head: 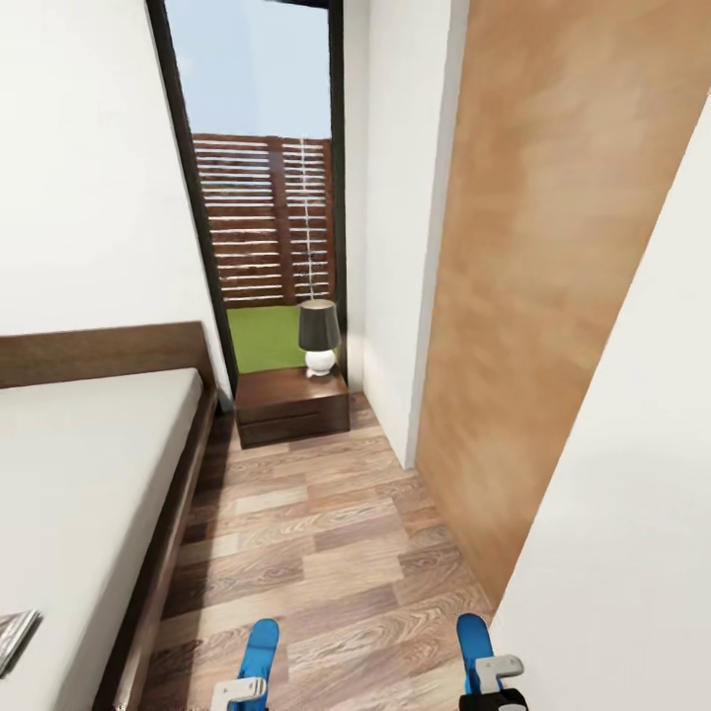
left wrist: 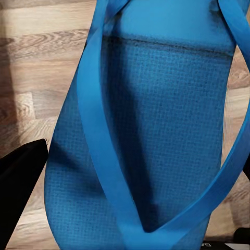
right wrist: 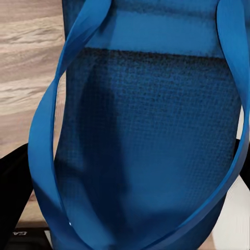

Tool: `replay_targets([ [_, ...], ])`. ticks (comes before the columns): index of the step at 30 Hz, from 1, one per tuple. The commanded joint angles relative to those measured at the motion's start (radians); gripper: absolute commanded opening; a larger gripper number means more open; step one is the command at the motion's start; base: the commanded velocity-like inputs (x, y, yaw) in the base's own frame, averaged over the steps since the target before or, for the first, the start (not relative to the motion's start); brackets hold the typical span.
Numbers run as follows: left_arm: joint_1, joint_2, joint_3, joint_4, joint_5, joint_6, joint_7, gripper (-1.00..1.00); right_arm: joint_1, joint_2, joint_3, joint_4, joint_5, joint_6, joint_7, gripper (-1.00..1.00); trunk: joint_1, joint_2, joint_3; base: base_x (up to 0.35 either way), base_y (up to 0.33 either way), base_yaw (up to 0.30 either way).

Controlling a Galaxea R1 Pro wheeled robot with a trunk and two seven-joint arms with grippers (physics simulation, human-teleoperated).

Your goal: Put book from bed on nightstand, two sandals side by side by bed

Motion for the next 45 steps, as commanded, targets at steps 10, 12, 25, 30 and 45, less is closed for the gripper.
replay_targets([
  [10, -0.001, 0.000, -0.009, 0.002, 0.008, -0.005, 0.008, -1.00, 0.000, 0.002, 0.011, 0.005, 0.001, 0.000, -0.006, -1.00, 0.000, -0.001, -0.001, 0.079, 0.000, 0.267],
  [12, -0.001, 0.000, -0.009, 0.002, 0.008, -0.005, 0.008, -1.00, 0.000, 0.005, 0.012, 0.004, 0.001, 0.000, -0.006, -1.00, 0.000, -0.001, -0.001, 0.126, 0.000, 0.158],
  [25, -0.001, 0.000, -0.009, 0.002, 0.009, -0.006, 0.008, -1.00, 0.000, 0.009, 0.012, 0.003, 0.001, -0.001, -0.005, -1.00, 0.000, -0.001, -0.001, 0.196, 0.000, 0.028],
  [30, -0.001, 0.000, -0.009, 0.002, 0.009, -0.006, 0.008, -1.00, 0.000, 0.009, 0.013, 0.004, 0.001, -0.001, -0.005, -1.00, 0.000, -0.001, -0.001, 0.306, 0.000, 0.002],
  [45, -0.001, 0.000, -0.009, 0.002, 0.010, -0.006, 0.008, -1.00, 0.000, 0.010, 0.013, 0.007, 0.001, -0.001, -0.005, -1.00, 0.000, -0.001, -0.001, 0.341, -0.007, 0.058],
])
